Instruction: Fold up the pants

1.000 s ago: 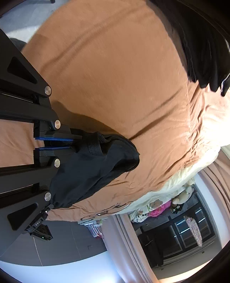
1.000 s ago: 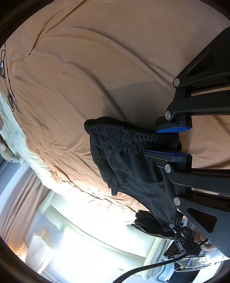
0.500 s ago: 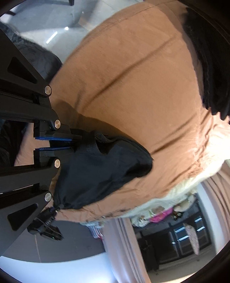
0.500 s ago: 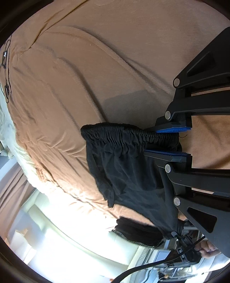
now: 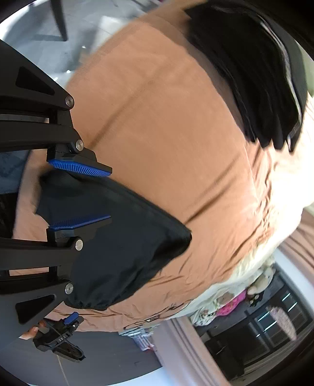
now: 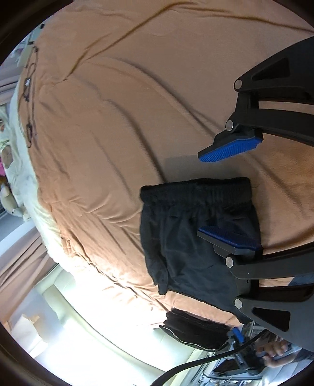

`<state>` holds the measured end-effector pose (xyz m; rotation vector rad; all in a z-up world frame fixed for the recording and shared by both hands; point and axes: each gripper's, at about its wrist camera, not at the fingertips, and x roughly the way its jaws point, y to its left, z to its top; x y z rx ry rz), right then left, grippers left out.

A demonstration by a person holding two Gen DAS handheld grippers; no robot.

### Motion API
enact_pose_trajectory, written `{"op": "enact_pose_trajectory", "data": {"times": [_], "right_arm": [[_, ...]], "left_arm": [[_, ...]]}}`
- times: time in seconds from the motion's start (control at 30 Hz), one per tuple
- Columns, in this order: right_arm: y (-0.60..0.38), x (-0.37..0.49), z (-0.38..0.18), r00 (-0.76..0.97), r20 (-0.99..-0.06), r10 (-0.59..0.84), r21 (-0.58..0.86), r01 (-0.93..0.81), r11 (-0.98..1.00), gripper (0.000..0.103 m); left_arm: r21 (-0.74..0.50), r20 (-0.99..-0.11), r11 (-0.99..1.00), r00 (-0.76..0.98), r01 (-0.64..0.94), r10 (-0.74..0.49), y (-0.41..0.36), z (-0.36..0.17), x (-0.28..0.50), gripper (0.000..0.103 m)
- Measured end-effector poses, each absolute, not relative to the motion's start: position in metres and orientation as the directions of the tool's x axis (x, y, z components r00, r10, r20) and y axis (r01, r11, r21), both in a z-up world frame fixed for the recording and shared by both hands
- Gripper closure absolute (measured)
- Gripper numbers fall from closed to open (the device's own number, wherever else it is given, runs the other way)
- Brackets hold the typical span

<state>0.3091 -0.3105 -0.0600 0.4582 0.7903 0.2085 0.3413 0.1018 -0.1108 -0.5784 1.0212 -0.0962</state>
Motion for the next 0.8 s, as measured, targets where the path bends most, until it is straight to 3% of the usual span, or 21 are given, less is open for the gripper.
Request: {"op": "enact_pose_trajectory", "data": {"times": [0.3,0.4,0.8], "right_arm": [[-0.29,0.333,-0.053,0.688,-0.63,0.36,0.433,-0.074,0.898,0.049],[-0.286,0.341,-0.053,0.68,-0.632,0.372,0.433,-0.089,0.897,0.056],[-0.268,0.388,-0.054,0.601,-0.696,0.393,0.389,-0.144,0.91,0.057]], "left_arm": [[-0.446,-0.787,0.892,0.508,-0.078,-0.349,0.062,-0.1,0.4,0.069],[-0.426,-0.797,0.903,0.493,-0.048,-0.349,0.049,-0.1,0.418,0.069],[-0.332,-0.865,0.942,0.387,0.039,-0.321,0.0,-0.128,0.489,0.069]]}}
